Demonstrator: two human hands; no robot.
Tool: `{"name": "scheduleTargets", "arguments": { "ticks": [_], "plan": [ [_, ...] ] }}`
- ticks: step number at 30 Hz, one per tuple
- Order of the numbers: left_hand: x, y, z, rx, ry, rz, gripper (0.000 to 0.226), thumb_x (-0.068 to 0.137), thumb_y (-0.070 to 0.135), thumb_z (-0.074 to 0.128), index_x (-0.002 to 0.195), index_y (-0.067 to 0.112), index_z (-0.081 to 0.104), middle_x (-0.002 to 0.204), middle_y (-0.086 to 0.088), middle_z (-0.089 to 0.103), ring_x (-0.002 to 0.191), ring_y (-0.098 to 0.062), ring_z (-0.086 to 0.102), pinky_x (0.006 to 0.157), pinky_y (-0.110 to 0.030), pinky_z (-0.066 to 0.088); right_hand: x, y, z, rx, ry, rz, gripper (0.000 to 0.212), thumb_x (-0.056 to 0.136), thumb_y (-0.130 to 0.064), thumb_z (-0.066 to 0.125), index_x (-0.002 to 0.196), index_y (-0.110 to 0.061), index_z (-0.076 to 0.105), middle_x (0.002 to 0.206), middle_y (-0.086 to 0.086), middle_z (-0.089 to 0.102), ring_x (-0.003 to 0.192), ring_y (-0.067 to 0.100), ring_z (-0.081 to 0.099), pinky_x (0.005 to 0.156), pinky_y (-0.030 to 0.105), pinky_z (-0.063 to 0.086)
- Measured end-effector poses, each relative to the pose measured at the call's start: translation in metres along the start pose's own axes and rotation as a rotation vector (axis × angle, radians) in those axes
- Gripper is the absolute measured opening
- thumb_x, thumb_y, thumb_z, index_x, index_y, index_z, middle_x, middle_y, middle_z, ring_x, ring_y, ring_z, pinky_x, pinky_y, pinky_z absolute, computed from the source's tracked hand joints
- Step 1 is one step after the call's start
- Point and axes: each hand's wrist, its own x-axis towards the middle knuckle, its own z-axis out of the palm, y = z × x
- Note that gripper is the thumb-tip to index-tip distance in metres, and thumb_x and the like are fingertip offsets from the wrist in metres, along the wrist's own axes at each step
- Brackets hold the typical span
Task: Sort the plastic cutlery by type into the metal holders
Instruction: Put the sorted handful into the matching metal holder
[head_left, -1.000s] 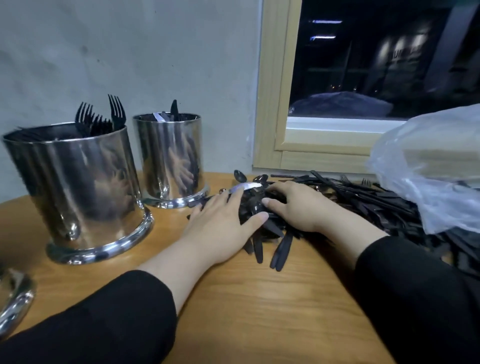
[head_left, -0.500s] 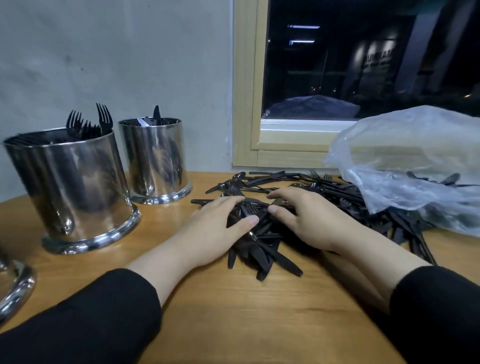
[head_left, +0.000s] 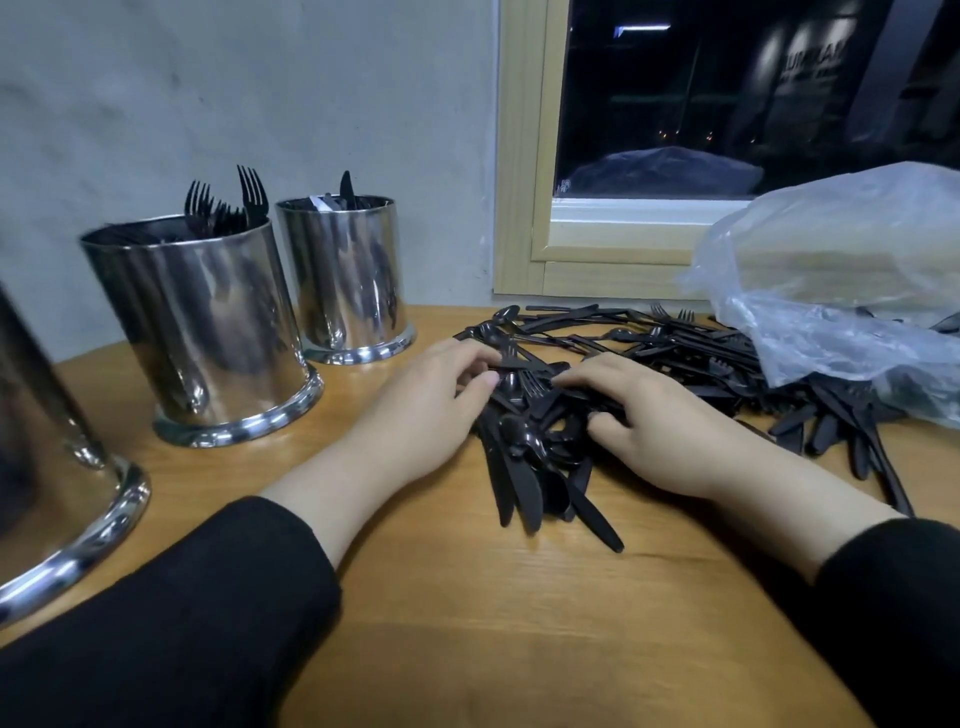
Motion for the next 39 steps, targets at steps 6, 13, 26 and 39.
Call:
{"name": "scheduleTargets", "arguments": {
  "ticks": [6, 13, 26, 39],
  "plan": [
    [-0.001, -0.008, -0.006, 0.044, -0.092, -0.014, 0.024, 0.102, 0.034, 0.057, 0.124, 0.031, 0.067, 0.117, 0.017, 0.059, 0.105, -0.001, 0.055, 0.093, -0.019, 0.045, -0.004, -0.01, -0.004, 0.061, -0.103, -0.148, 0.049, 0.091, -0.016, 0.054, 0.131, -0.044, 0.056, 0.131, -0.03, 0.049, 0.131, -0.005, 0.04, 0.116, 0.034, 0.033],
    [-0.002, -0.009, -0.007, 0.146, -0.354, 0.085, 0.054, 0.089, 0.053, 0.069, 0.14, 0.039, 0.056, 0.151, 0.022, 0.042, 0.128, 0.01, 0.035, 0.094, 0.005, 0.019, 0.0, -0.019, 0.003, -0.056, -0.115, -0.16, 0.048, 0.089, -0.063, 0.052, 0.132, -0.041, 0.058, 0.124, -0.024, 0.05, 0.12, -0.001, 0.045, 0.112, 0.039, 0.035],
    [-0.004, -0.005, -0.011, 0.09, -0.216, 0.114, 0.032, 0.095, 0.041, 0.067, 0.126, 0.032, 0.069, 0.135, 0.021, 0.057, 0.118, 0.013, 0.046, 0.09, 0.007, 0.026, 0.004, -0.027, 0.017, -0.338, 0.143, -0.049, 0.018, 0.091, -0.037, 0.055, 0.089, -0.025, 0.068, 0.089, -0.007, 0.058, 0.093, 0.015, 0.054, 0.092, 0.04, 0.032],
    [-0.016, 0.026, -0.004, -0.648, 0.001, -0.028, 0.02, 0.101, 0.019, 0.061, 0.107, 0.008, 0.076, 0.1, -0.006, 0.078, 0.089, -0.006, 0.072, 0.08, -0.018, 0.055, -0.002, -0.049, 0.005, 0.423, 0.34, 0.02, 0.013, 0.094, -0.035, 0.068, 0.087, -0.026, 0.076, 0.075, -0.008, 0.073, 0.071, 0.01, 0.066, 0.066, 0.029, 0.05]
  ]
}}
